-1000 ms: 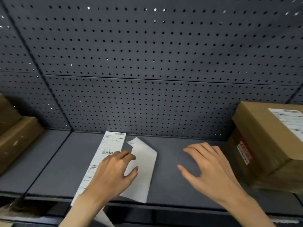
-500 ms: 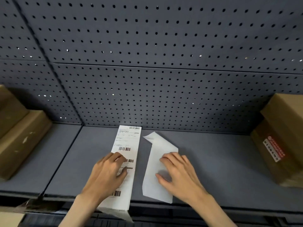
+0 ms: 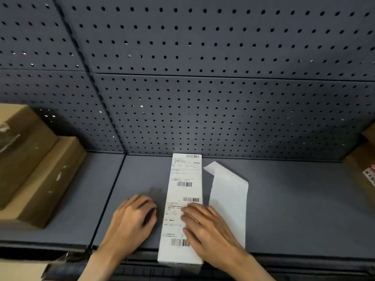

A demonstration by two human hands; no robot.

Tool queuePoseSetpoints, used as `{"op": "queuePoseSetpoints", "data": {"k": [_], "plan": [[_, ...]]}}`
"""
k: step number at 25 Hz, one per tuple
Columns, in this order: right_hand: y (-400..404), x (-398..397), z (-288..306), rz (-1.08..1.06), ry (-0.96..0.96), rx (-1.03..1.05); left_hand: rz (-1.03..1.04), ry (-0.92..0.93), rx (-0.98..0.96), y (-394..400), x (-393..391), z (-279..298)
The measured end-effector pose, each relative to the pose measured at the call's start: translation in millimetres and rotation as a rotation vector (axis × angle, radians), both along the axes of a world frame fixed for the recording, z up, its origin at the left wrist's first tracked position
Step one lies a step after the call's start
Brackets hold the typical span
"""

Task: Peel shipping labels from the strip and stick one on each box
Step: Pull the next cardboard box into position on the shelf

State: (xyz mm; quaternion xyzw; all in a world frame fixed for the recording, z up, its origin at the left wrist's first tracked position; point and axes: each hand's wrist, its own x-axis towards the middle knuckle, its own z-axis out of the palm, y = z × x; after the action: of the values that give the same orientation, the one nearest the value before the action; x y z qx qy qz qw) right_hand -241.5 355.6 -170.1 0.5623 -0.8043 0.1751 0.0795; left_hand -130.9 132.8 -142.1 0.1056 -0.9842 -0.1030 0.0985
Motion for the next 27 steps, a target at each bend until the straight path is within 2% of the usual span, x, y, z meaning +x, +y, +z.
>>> {"op": "queuePoseSetpoints", "data": {"k": [4, 7, 12, 17, 19, 20, 22, 24, 25, 27], "plan": [[-47, 23, 3, -0.012, 0.002, -0.043, -0.006, 0.035, -0.079, -55, 38, 21], [-102, 43, 15, 0.014, 0.015, -0.084, 0.006, 0.115, -0.179, -104, 73, 65], [-201, 69, 58, 0.023, 0.060, -0.144, 0.161, 0.335, -0.331, -190, 138, 150], [-279, 102, 103, -0.015, -0.126, -0.234, 0.364, 0.666, -0.254, -264, 201, 176], [-304, 120, 116, -0.041, -0.387, -0.325, 0.541, 0.792, -0.046, -298, 218, 162], [-316, 132, 121, -0.049, -0.567, -0.371, 0.660, 0.861, 0.125, -320, 225, 150], [-342, 161, 125, -0.099, -0.940, -0.438, 0.811, 0.958, 0.659, -358, 232, 129], [-366, 190, 124, -0.194, -1.268, -0.510, 0.792, 1.034, 1.236, -376, 232, 114], [-376, 203, 124, -0.241, -1.395, -0.549, 0.779, 1.038, 1.404, -377, 230, 109], [-393, 222, 128, -0.298, -1.524, -0.600, 0.718, 0.931, 1.493, -366, 221, 110]]}}
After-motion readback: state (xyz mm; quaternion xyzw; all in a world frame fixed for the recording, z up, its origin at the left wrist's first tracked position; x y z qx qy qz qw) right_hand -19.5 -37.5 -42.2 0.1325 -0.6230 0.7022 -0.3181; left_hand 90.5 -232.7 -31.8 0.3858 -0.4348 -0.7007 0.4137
